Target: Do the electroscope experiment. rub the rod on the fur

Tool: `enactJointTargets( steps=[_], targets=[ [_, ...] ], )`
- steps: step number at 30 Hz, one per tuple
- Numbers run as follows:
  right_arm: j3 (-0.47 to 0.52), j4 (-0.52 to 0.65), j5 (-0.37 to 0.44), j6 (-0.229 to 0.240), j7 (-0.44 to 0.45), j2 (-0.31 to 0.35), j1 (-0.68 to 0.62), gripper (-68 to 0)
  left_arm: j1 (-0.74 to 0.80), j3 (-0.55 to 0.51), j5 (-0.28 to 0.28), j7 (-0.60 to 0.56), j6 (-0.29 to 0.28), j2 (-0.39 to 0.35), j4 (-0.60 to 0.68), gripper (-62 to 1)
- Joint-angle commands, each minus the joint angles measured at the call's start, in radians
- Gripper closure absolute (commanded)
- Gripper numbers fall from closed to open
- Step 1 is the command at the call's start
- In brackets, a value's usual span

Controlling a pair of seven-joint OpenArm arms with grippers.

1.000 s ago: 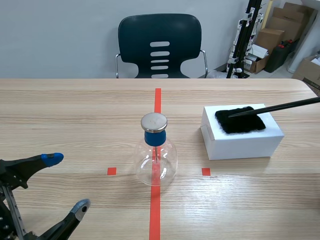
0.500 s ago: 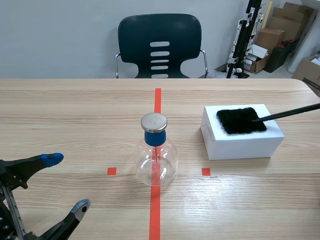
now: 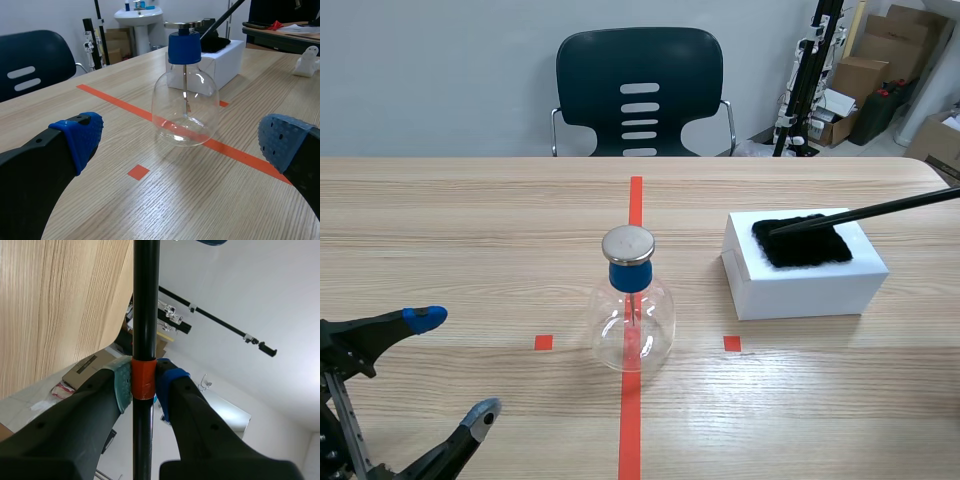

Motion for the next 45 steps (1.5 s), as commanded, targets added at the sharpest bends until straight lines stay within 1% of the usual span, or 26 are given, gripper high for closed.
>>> enactJointTargets(
  steps=[1,3,10,13,16,19,21,26,28,32,35,38,42,45],
  targets=[
    [0.011,0.003,0.002,0.011,-0.016,0.028,0.014,-0.4,0.000,0.000,-0.009,-0.017,0.000,-0.001,0.013,-62.3],
    [0.011,-0.003,0.003,0.026,-0.041,0.039,0.014,-0.4,0.000,0.000,-0.009,-0.017,0.000,-0.001,0.013,-62.3],
    [0.011,-0.066,0.049,0.027,-0.057,0.106,0.011,-0.4,0.000,0.000,-0.009,-0.017,0.000,-0.001,0.013,-62.3],
    [0.011,-0.088,0.055,0.027,-0.068,0.120,0.011,-0.4,0.000,0.000,-0.009,-0.017,0.000,-0.001,0.013,-62.3],
    [0.011,-0.094,0.058,0.026,-0.066,0.121,0.012,-0.4,0.000,0.000,-0.009,-0.017,0.000,-0.001,0.013,-62.3],
    [0.011,-0.089,0.057,0.018,-0.048,0.103,0.013,-0.4,0.000,0.000,-0.009,-0.017,0.000,-0.001,0.013,-62.3],
    [0.011,-0.076,0.051,0.015,-0.050,0.079,0.015,-0.4,0.000,0.000,-0.009,-0.017,0.000,-0.001,0.013,-62.3],
    [0.002,-0.059,-0.007,0.015,-0.054,0.010,0.035,-0.4,0.000,0.000,-0.009,-0.017,0.000,-0.001,0.013,-62.3],
    [-0.011,-0.059,-0.015,0.016,-0.066,-0.010,0.048,-0.4,0.000,0.000,-0.009,-0.016,0.000,-0.001,0.013,-62.3],
    [-0.019,-0.059,-0.018,0.015,-0.076,-0.020,0.060,-0.4,0.000,0.000,-0.009,-0.017,0.000,-0.001,0.013,-62.3],
    [-0.019,-0.060,-0.005,0.016,-0.080,0.000,0.055,-0.4,0.000,0.000,-0.009,-0.016,0.000,-0.001,0.013,-62.3],
    [-0.019,-0.060,0.043,0.019,-0.091,0.049,0.039,-0.4,0.000,0.000,-0.009,-0.017,0.000,-0.001,0.013,-62.3],
    [-0.019,-0.074,0.077,0.019,-0.102,0.097,0.023,-0.4,0.000,0.000,-0.009,-0.016,0.000,-0.001,0.013,-62.3],
    [-0.019,-0.085,0.080,0.019,-0.102,0.103,0.023,-0.4,0.000,0.000,-0.009,-0.016,0.000,-0.001,0.013,-62.3]
  ],
)
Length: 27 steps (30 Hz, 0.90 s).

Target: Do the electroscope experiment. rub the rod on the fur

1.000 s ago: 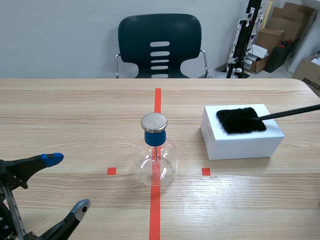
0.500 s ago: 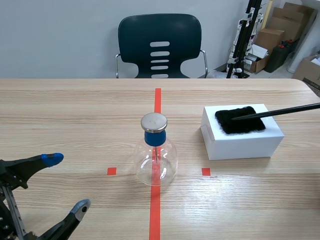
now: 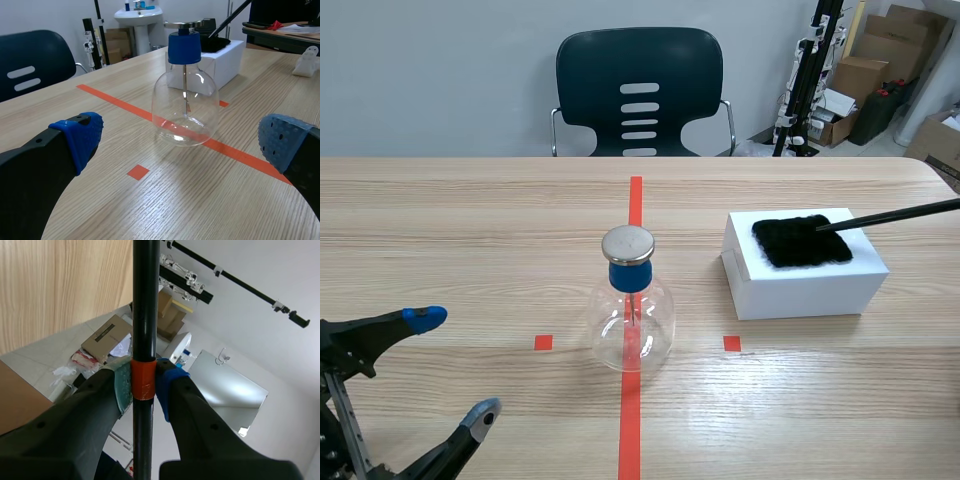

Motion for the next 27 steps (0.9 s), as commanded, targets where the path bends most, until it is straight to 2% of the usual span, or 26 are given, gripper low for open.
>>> enactJointTargets(
  steps=[1,6,11,17,22,27],
  targets=[
    [0.008,0.001,0.003,-0.008,-0.003,0.008,0.011,-0.4,0.000,0.000,-0.009,-0.017,0.000,-0.001,0.013,-62.3],
    [0.007,0.002,-0.007,-0.009,0.018,-0.006,0.013,-0.4,0.000,0.000,-0.009,-0.017,-0.001,-0.001,0.013,-62.3],
    [0.007,0.007,-0.073,-0.009,0.026,-0.071,0.031,-0.4,0.000,0.000,-0.009,-0.017,-0.001,-0.001,0.013,-62.3],
    [0.002,0.009,-0.106,-0.009,0.022,-0.134,0.069,-0.4,0.000,0.000,-0.009,-0.016,-0.001,-0.001,0.013,-62.3],
    [0.001,0.009,-0.106,-0.008,0.014,-0.127,0.064,-0.4,0.000,0.000,-0.009,-0.016,-0.001,-0.001,0.013,-62.3],
    [0.001,0.008,-0.078,-0.008,-0.001,-0.076,0.022,-0.4,0.000,0.000,-0.009,-0.016,-0.001,-0.001,0.013,-62.3]
  ],
)
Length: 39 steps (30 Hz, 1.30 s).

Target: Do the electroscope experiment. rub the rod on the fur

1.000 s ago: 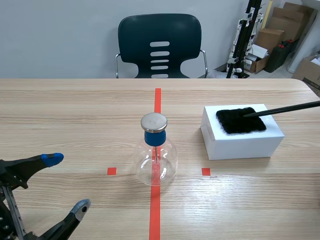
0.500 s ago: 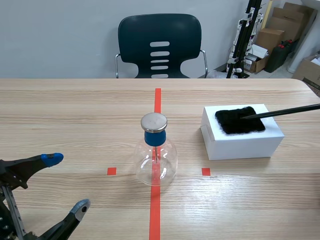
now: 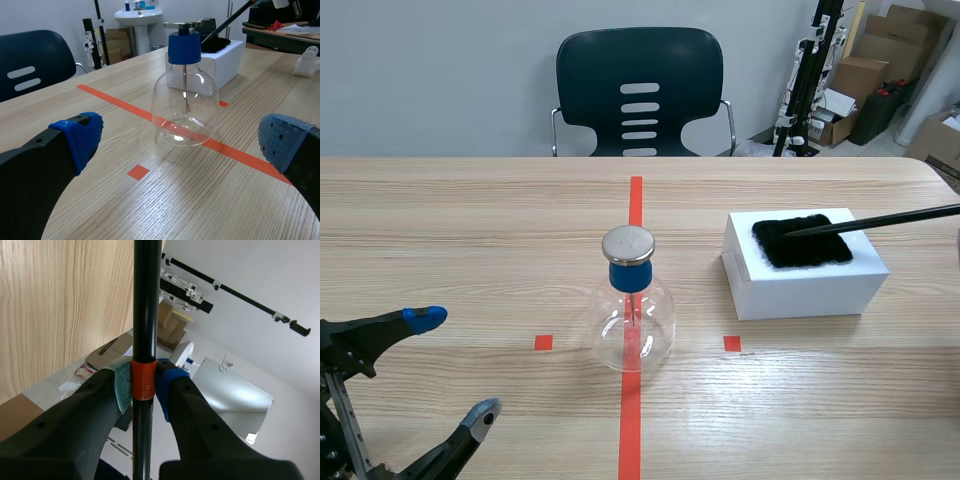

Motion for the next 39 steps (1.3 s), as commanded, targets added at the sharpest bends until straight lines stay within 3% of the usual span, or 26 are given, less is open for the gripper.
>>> enactJointTargets(
  steps=[1,7,16,23,27,33,39],
  targets=[
    [0.001,0.013,0.019,-0.006,-0.010,0.061,-0.019,-0.4,0.000,0.000,-0.009,-0.016,-0.001,-0.001,0.013,-62.3],
    [0.002,-0.001,0.076,-0.013,-0.017,0.117,-0.063,-0.4,0.000,0.000,-0.009,-0.016,-0.001,-0.001,0.012,-62.3],
    [0.003,-0.011,0.094,-0.022,-0.033,0.122,-0.068,-0.4,0.000,0.000,-0.009,-0.015,-0.001,-0.001,0.012,-62.3],
    [0.018,-0.010,0.214,-0.122,-0.015,0.142,-0.116,-0.4,0.000,0.000,-0.009,-0.015,-0.001,-0.001,0.012,-62.3],
    [0.074,0.034,0.280,-0.124,-0.008,0.141,-0.175,-0.4,0.000,0.000,-0.009,-0.015,-0.001,-0.001,0.012,-62.3],
    [0.219,0.189,0.393,-0.123,-0.009,0.132,-0.340,-0.4,0.000,0.000,-0.009,-0.015,-0.001,-0.001,0.012,-62.3],
    [0.402,0.377,0.428,-0.123,0.017,0.038,-0.507,-0.4,0.000,0.000,-0.008,-0.016,-0.001,-0.001,0.012,-62.3]
  ],
)
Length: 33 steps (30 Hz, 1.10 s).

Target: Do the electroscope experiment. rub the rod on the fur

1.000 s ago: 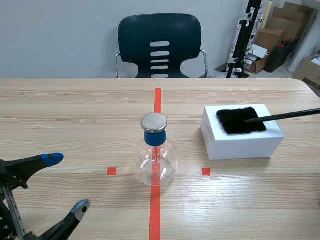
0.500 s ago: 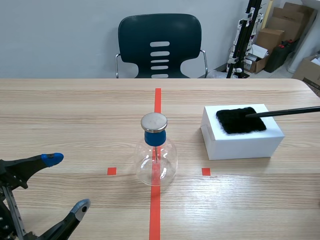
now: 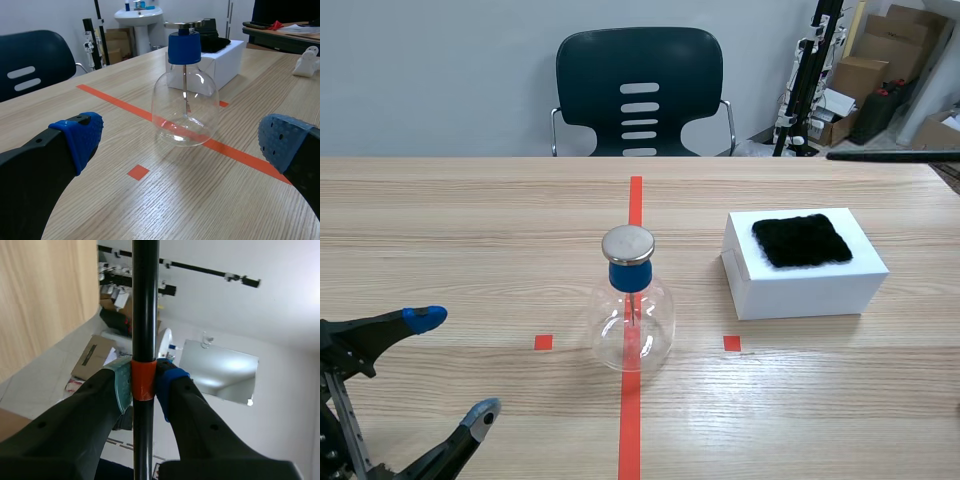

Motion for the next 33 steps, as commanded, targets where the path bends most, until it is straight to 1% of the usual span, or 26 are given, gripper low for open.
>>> enactJointTargets(
  steps=[1,6,9,10,13,16,19,21,23,25,31,33],
  targets=[
    [0.042,0.042,0.006,-0.011,0.023,-0.040,-0.024,-0.4,0.000,0.000,-0.008,-0.016,-0.001,-0.001,0.012,-62.3],
    [0.138,0.194,-0.005,-0.011,0.086,-0.169,-0.133,-0.4,0.000,0.000,-0.008,-0.016,-0.001,-0.001,0.012,-62.3],
    [0.149,0.288,-0.034,-0.013,0.088,-0.243,-0.189,-0.4,0.000,0.000,-0.008,-0.016,-0.001,-0.001,0.012,-62.3],
    [0.149,0.314,-0.047,-0.019,0.089,-0.267,-0.206,-0.4,0.000,0.000,-0.008,-0.016,-0.001,-0.001,0.012,-62.3],
    [0.149,0.385,-0.085,-0.039,0.133,-0.356,-0.256,-0.4,0.000,0.000,-0.008,-0.016,-0.001,-0.001,0.012,-62.3],
    [0.147,0.425,-0.138,-0.054,0.215,-0.442,-0.298,-0.4,0.000,0.000,-0.008,-0.016,-0.001,-0.001,0.012,-62.3],
    [0.131,0.436,-0.212,-0.060,0.289,-0.520,-0.332,-0.4,0.000,0.000,-0.008,-0.016,-0.001,-0.001,0.012,-62.3],
    [0.109,0.436,-0.256,-0.064,0.297,-0.555,-0.340,-0.4,0.000,0.000,-0.008,-0.016,-0.001,-0.001,0.012,-62.3],
    [0.076,0.436,-0.286,-0.084,0.290,-0.586,-0.341,-0.4,0.000,0.000,-0.008,-0.016,-0.001,-0.001,0.012,-62.3],
    [0.043,0.436,-0.306,-0.104,0.277,-0.601,-0.341,-0.4,0.000,0.000,-0.007,-0.016,-0.001,-0.001,0.012,-62.3],
    [-0.065,0.436,-0.362,-0.111,0.203,-0.599,-0.341,-0.4,0.000,0.000,-0.006,-0.016,-0.001,-0.001,0.012,-62.3],
    [-0.095,0.436,-0.369,-0.136,0.177,-0.595,-0.341,-0.4,0.000,0.000,-0.006,-0.016,-0.001,-0.001,0.012,-62.3]
  ],
)
